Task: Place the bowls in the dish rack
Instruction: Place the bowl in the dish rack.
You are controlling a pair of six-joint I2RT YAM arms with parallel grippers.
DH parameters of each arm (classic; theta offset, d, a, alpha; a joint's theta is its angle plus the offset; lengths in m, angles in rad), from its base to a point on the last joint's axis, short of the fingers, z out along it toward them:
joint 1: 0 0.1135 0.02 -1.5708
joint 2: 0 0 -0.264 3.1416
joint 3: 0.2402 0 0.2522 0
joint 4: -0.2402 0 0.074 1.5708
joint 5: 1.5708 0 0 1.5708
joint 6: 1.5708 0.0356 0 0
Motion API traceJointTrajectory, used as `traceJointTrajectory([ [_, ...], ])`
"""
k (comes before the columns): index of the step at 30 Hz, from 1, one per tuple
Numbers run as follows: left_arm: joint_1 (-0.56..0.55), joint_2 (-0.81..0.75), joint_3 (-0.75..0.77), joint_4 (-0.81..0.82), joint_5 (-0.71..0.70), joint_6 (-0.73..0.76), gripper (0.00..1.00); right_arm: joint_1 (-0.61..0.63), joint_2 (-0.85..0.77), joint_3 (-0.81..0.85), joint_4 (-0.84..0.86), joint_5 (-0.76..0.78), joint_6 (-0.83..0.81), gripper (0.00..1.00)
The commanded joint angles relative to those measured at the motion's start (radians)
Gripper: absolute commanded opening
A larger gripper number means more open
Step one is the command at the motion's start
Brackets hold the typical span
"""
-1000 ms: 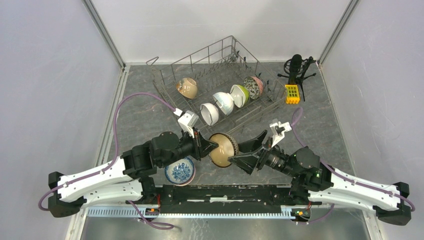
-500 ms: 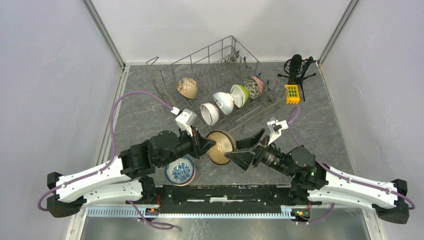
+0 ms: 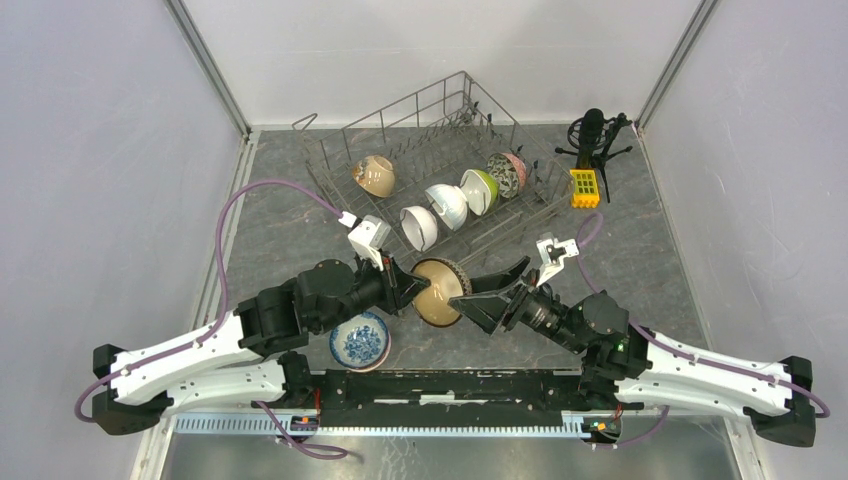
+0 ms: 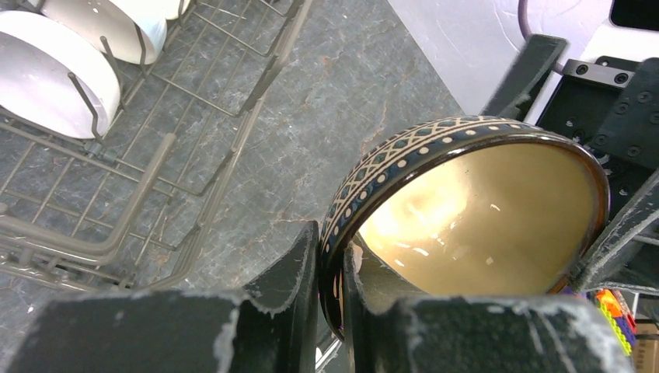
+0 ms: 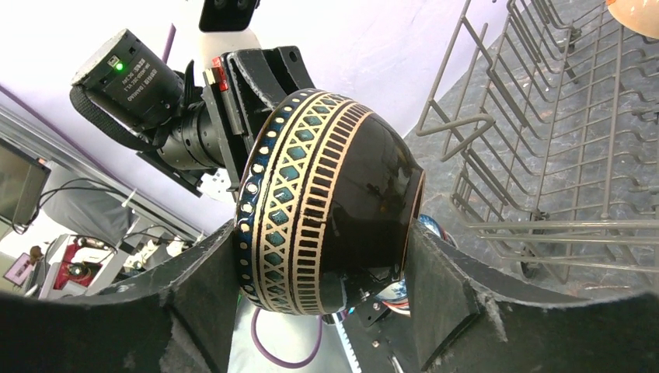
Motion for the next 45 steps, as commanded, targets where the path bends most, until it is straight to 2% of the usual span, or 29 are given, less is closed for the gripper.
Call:
traceJointTrajectory([
  [1, 0.001, -0.002, 0.051, 0.061, -0.028, 0.035, 0.02, 0.004, 0.009, 0.013, 0.108, -0.019, 0.005, 0.55],
  [4, 0.001, -0.001, 0.051, 0.062, -0.022, 0.035, 0.02, 0.003, 0.011, 0.010, 0.107, -0.013, 0.005, 0.18],
  [5, 0.001, -0.001, 0.051, 0.062, -0.022, 0.034, 0.02, 0.004, 0.010, 0.010, 0.104, -0.007, 0.005, 0.03],
  [6, 0.002, -0.001, 0.051, 0.062, -0.022, 0.034, 0.02, 0.004, 0.008, 0.010, 0.102, -0.002, 0.004, 0.00],
  [11, 0.001, 0.002, 0.054, 0.051, -0.034, 0.034, 0.03, 0.003, 0.007, 0.022, 0.079, 0.009, -0.008, 0.00],
  [17, 0.002, 0.002, 0.054, 0.037, -0.060, 0.029, 0.35, 0.004, -0.011, 0.019, 0.076, 0.040, -0.017, 0.00],
  [21, 0.002, 0.008, 0.056, 0.032, -0.065, 0.029, 0.50, 0.004, -0.019, 0.024, 0.080, 0.058, -0.025, 0.00],
  [24, 0.000, 0.013, 0.059, 0.025, -0.070, 0.030, 0.55, 0.004, -0.022, 0.029, 0.081, 0.071, -0.034, 0.00],
  [28, 0.002, 0.015, 0.063, 0.016, -0.083, 0.030, 0.68, 0.004, -0.025, 0.048, 0.076, 0.088, -0.051, 0.00],
  [36, 0.003, 0.004, 0.120, -0.035, -0.153, 0.076, 0.93, 0.004, 0.014, 0.120, 0.006, 0.152, -0.094, 0.00],
  [39, 0.002, 0.003, 0.155, -0.062, -0.174, 0.109, 0.98, 0.003, 0.037, 0.159, -0.005, 0.183, -0.147, 0.00],
  [45, 0.002, -0.017, 0.191, -0.131, -0.233, 0.156, 1.00, -0.005, 0.106, 0.248, -0.029, 0.242, -0.247, 0.00],
])
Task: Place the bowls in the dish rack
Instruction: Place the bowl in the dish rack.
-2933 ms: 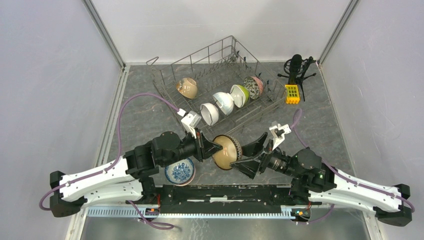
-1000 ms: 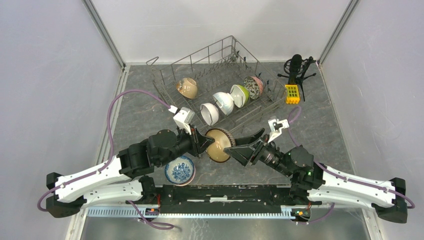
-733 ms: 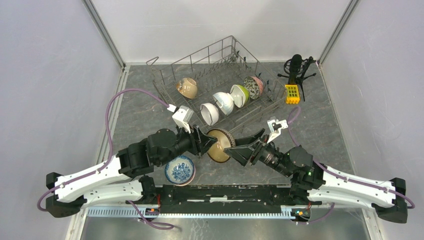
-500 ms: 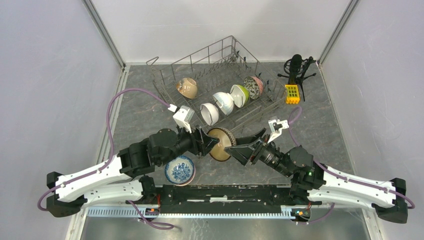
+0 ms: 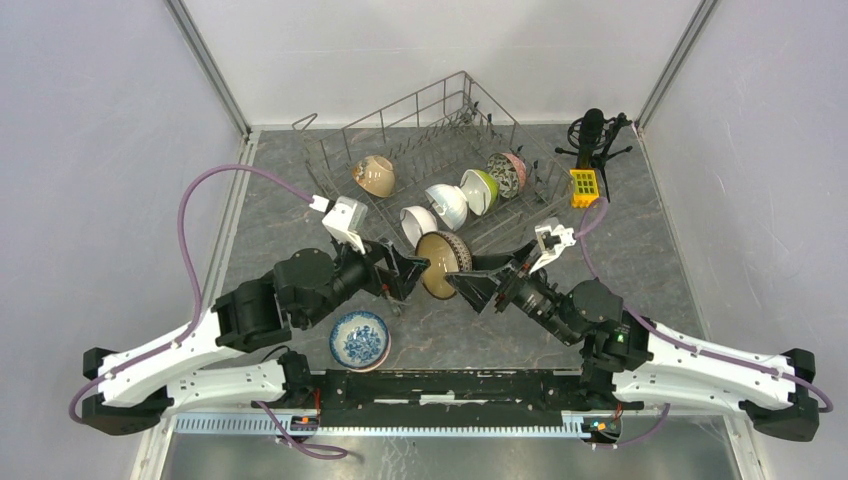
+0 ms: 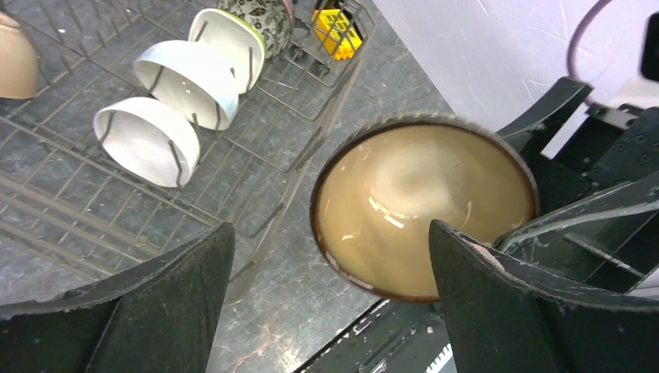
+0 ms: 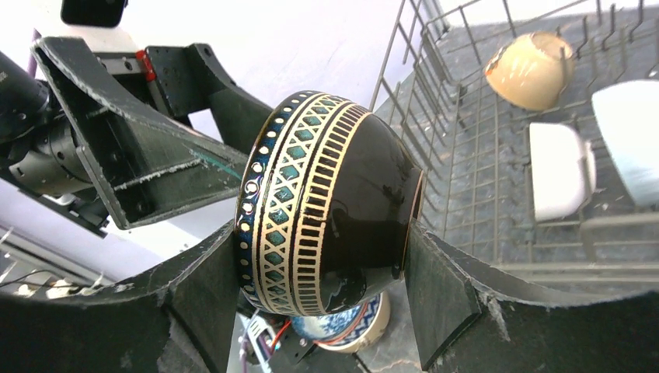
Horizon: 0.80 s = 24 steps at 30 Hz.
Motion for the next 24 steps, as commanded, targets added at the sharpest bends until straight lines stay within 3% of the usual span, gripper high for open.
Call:
traceJointTrajectory([
  [1, 0.000, -0.035, 0.039, -0.046, -0.084, 0.079, 1.00, -0.010, 0.031, 0.126, 0.085, 0.068, -0.099, 0.00],
  [15, 0.000, -0.231, -0.065, -0.049, -0.206, 0.147, 1.00, -0.311, 0.301, 0.317, 0.105, -0.249, -0.133, 0.00],
  [24, 0.000, -0.220, -0.060, -0.106, -0.218, 0.246, 1.00, -0.452, 0.513, 0.475, 0.098, -0.361, -0.248, 0.00],
])
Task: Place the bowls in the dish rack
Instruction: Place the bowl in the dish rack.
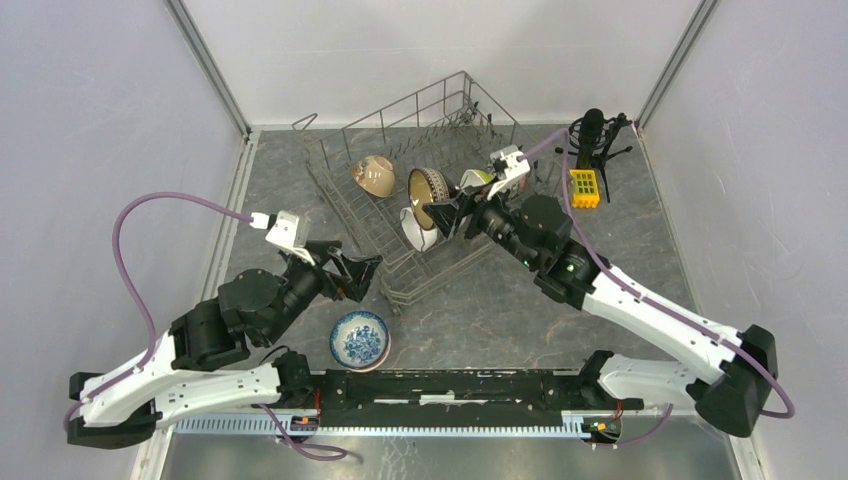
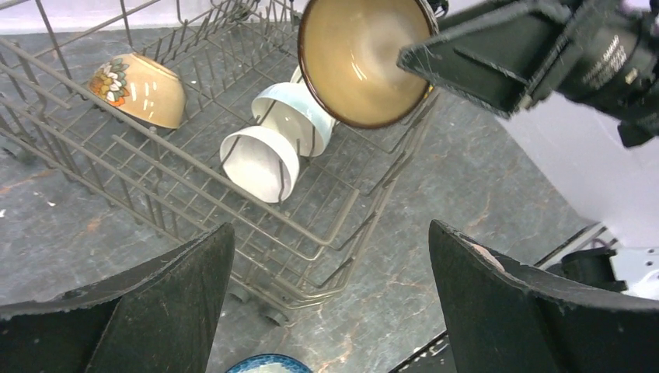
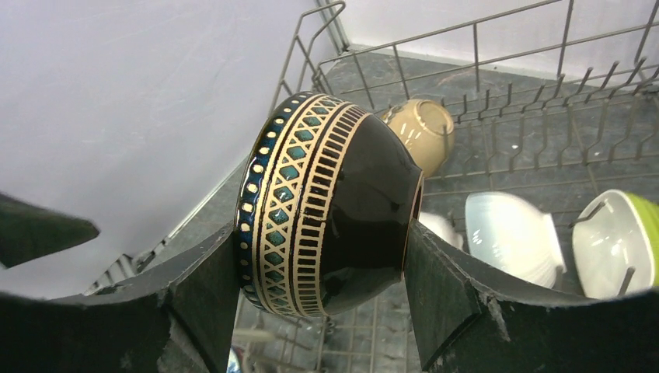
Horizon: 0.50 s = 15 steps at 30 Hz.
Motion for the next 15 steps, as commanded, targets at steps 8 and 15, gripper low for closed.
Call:
traceJointTrajectory([
  [8, 0.001, 0.065, 0.028, -0.054, 0.004, 0.134, 1.00, -0.140, 0.265, 0.323, 0.066, -0.210, -0.145, 0.00],
  [15, -0.001, 0.093, 0.068, -0.145, -0.011, 0.195, 1.00, -0.198, 0.454, 0.502, -0.001, -0.260, -0.236, 0.00],
])
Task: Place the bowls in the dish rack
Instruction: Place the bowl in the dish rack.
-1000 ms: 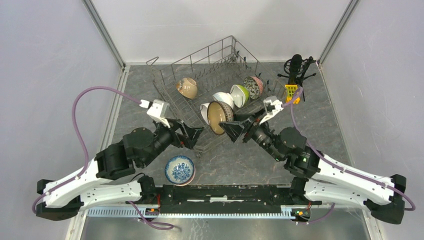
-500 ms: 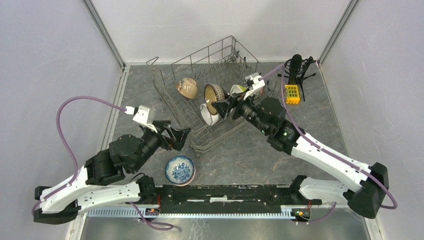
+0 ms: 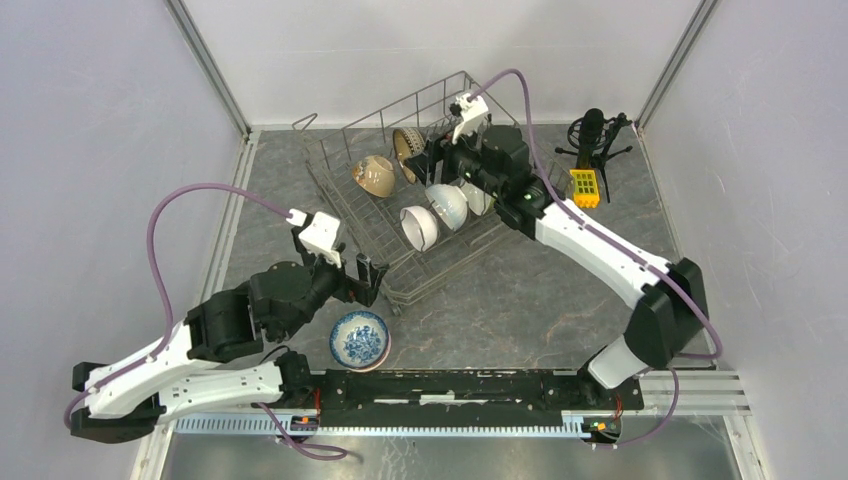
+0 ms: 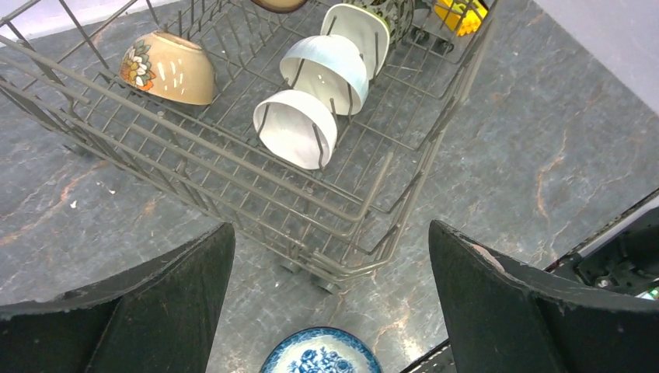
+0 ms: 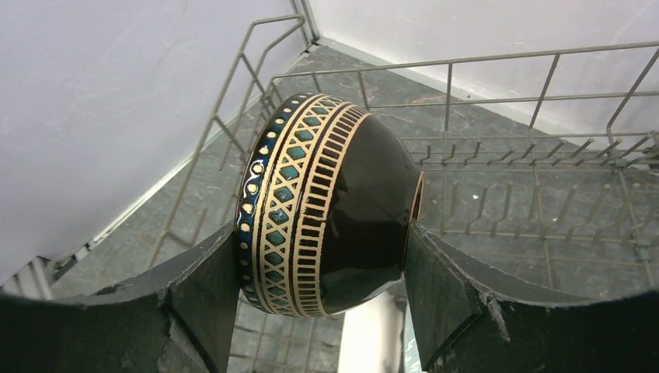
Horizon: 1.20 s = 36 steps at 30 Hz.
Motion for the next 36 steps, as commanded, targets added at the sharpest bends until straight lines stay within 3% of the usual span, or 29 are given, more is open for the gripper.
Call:
traceJointTrajectory([
  [1, 0.000, -0.015, 0.012, -0.023, -0.029, 0.100, 1.00, -0.033, 0.077, 0.156, 0.045, -0.049, -0.094, 0.00],
  [16, 0.000, -0.138, -0.086, 0.007, -0.218, 0.092, 1.00, -0.047, 0.420, 0.536, -0.122, 0.013, -0.373, 0.00],
  [26, 0.001, -0.270, -0.120, 0.048, -0.267, 0.096, 1.00, -0.046, 0.558, 0.659, -0.170, 0.065, -0.436, 0.00],
  [36, 0.005, -0.254, -0.115, 0.044, -0.260, 0.095, 1.00, -0.047, 0.643, 0.718, -0.175, 0.075, -0.464, 0.00],
])
